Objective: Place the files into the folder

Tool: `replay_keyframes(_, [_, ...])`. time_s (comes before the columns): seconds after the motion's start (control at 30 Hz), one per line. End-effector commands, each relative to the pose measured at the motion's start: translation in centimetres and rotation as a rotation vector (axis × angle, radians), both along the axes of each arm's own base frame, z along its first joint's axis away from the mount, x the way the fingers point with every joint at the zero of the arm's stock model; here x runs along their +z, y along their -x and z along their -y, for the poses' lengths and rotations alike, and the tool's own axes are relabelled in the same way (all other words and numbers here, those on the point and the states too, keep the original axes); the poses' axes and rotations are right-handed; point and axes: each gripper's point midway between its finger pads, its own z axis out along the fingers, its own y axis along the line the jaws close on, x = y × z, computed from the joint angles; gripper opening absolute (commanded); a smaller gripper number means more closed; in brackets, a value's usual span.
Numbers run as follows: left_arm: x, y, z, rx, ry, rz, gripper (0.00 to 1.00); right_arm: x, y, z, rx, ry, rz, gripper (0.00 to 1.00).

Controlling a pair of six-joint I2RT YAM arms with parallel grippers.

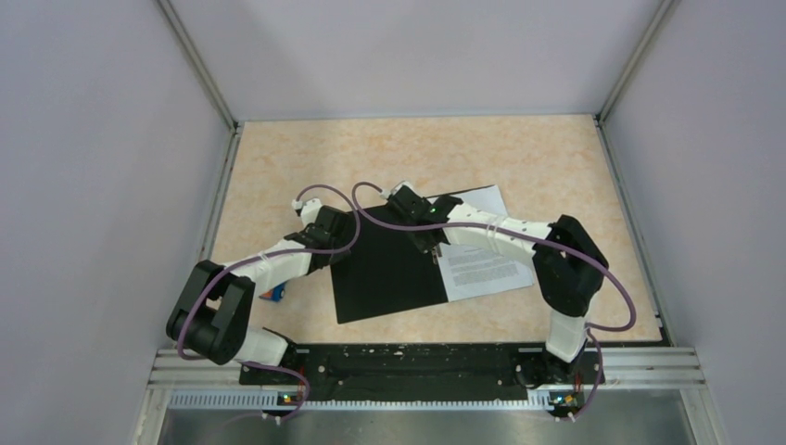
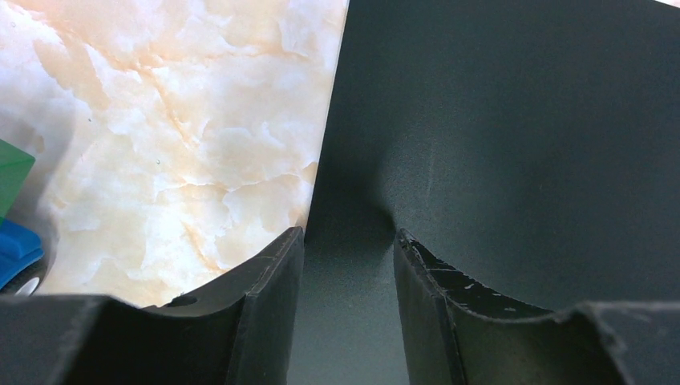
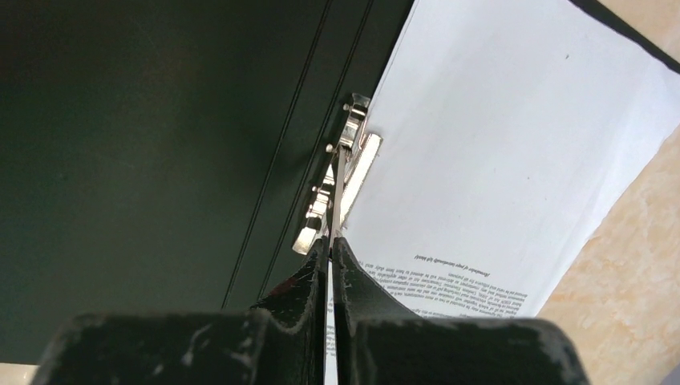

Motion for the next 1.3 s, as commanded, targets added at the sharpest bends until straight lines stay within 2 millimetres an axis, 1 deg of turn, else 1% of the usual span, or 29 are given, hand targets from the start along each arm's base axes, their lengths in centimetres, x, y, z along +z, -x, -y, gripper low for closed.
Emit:
replay_keyframes(0.0, [-2.5,2.1,0.4,-0.006,0.037,-0.115,0.50,0.2,1.0,0.3,-0.012,-0.019,0.000,0.00])
replay_keyframes(0.5, [-2.6,2.0,0.6,-0.001,0.054,-0.127,0.50,-2.9,3.1,2.2,-0.045,-0.020,-0.078,0.00])
replay_keyframes(0.67, [-2.8,2.2,0.7,-0.004,0.059,-0.136,0.50,-4.1,3.4,3.1,-0.066,-0.024,-0.107,0.00])
replay_keyframes(0.9, [-2.6,2.0,0.7,-0.004,0.059,-0.129,0.49,-5.8,3.7,4.3,-0.102,-0.030,-0.143,0.00])
replay_keyframes(1.13, [-2.7,2.1,0.8,-0.007,0.064,-0.132,0.48,-7.2,3.8,4.7,-0.117,-0.040,-0.175,0.00])
replay_keyframes(1.27, [-2.7,2.0,1.0,-0.012,0.070,-0.131,0.47,-7.9,3.9,4.5,-0.121,-0.054,-0.195,0.00])
